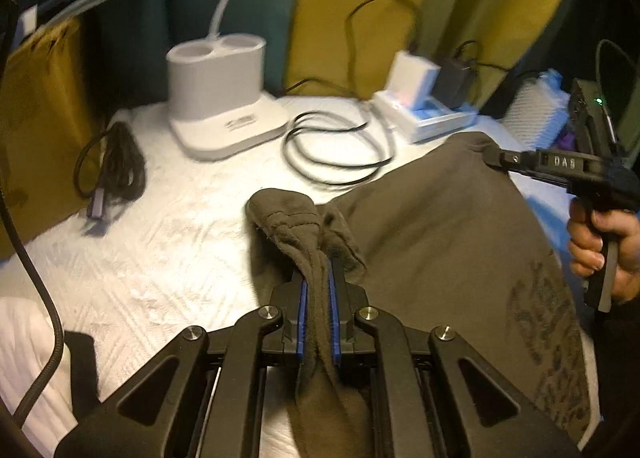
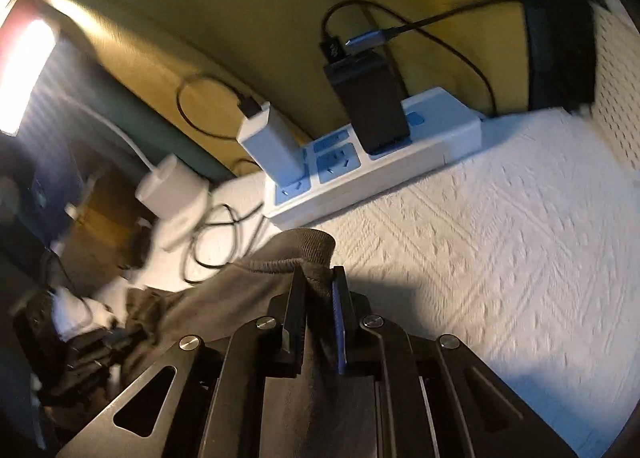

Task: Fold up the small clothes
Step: 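Fold the held side across the shirt body with the left tool, then open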

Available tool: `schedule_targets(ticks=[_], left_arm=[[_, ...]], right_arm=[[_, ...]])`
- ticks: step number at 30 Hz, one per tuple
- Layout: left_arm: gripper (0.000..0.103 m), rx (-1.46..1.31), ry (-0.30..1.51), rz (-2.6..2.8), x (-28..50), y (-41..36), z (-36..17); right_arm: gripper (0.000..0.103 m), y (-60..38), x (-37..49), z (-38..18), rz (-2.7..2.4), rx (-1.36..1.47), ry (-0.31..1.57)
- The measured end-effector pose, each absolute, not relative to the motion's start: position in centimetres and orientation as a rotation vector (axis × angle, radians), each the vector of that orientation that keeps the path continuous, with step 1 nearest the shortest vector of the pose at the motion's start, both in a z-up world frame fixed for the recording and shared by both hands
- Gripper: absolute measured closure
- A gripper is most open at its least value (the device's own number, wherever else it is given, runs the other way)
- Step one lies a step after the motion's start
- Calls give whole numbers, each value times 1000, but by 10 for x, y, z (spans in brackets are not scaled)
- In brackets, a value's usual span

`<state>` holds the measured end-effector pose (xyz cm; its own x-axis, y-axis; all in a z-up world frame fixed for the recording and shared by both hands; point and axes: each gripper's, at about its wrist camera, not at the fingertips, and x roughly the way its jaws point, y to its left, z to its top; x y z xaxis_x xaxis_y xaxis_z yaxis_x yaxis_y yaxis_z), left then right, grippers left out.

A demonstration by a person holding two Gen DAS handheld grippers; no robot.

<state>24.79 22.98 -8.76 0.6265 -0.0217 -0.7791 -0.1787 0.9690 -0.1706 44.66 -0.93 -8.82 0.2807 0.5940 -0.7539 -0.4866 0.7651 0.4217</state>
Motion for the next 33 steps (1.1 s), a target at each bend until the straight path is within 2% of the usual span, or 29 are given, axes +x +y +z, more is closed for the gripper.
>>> schedule_targets(ticks=[4,8,10,12,14,15,17,18,33], left_arm=[[92,-215,896,140,248,234,-91],[90,-228,900,190,247,240,-89],[90,-226,893,208,243,241,-85],[90,-239,878,227,238,244,-79],[87,-247,860,239,232,245,-72],[82,-248,847,240,227,245,-66],[55,-252,820,220,216,241,-55],[53,-254,810,193,207,237,-50],[52,-262,883,18,137,154,-66]], right_arm=[[92,8,441,-105,657,-82,1038],[89,11,434,-106,631,-162,998],[80,10,432,-105,597,-197,987],[54,7,429,-104,543,-237,970],[47,0,429,-103,497,-253,964],[47,-4,428,-102,489,-250,963],[47,-11,424,-98,484,-244,964],[47,-15,420,-94,469,-257,956],[47,-62,333,-57,481,-253,916]])
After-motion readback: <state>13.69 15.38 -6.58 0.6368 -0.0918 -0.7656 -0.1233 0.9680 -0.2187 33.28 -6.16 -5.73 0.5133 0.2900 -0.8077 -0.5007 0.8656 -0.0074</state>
